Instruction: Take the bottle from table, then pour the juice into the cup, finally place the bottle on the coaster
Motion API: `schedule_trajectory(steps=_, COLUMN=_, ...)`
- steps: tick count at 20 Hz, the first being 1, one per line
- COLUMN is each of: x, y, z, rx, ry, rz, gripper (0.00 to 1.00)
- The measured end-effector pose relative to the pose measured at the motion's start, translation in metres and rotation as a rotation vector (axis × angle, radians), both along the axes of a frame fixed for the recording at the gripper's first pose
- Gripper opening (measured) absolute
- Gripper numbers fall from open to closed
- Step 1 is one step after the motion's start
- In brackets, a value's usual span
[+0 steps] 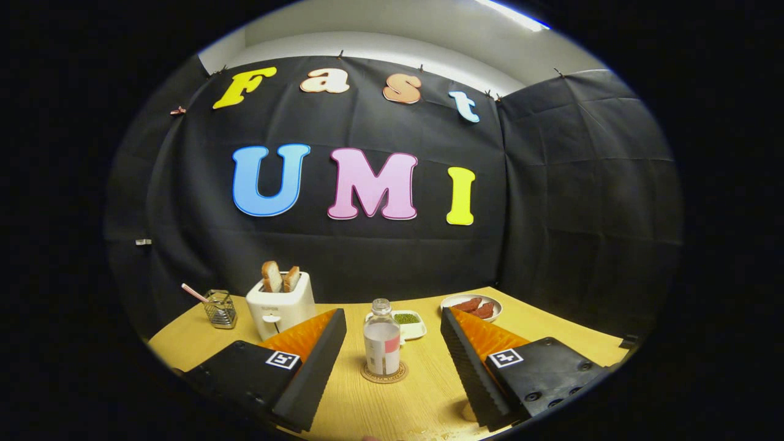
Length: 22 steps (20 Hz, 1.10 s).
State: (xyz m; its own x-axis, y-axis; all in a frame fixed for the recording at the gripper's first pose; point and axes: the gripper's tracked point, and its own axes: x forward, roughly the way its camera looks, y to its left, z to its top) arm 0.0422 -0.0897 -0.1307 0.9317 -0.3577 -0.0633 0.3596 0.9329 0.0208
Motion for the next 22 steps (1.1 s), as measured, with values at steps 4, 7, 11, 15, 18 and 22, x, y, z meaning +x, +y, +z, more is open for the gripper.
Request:
schedule_trajectory(steps=4, x=-0.017, y=0.015, z=0.042, rx=0.009, ry=-0.040, rz=0.075, gripper=0.95)
schedule_trajectory(steps=7, x=-0.028, y=0.020, z=0.064, rx=0.006, ry=-0.059, rz=0.103, gripper=0.95)
schedule_trajectory(steps=11, x=-0.039, y=0.029, z=0.069, rx=0.020, ry=-0.057, rz=0.140, gripper=0.95)
schedule_trajectory(steps=15, x=-0.046, y=0.035, z=0.065, rx=0.036, ry=-0.033, rz=0.168, gripper=0.96)
schedule_trajectory(steps=18, x=-0.046, y=0.041, z=0.071, rx=0.017, ry=-0.038, rz=0.208, gripper=0.95)
schedule_trajectory(steps=22, x=-0.044, y=0.040, z=0.076, rx=-0.022, ry=-0.030, rz=0.224, gripper=0.96)
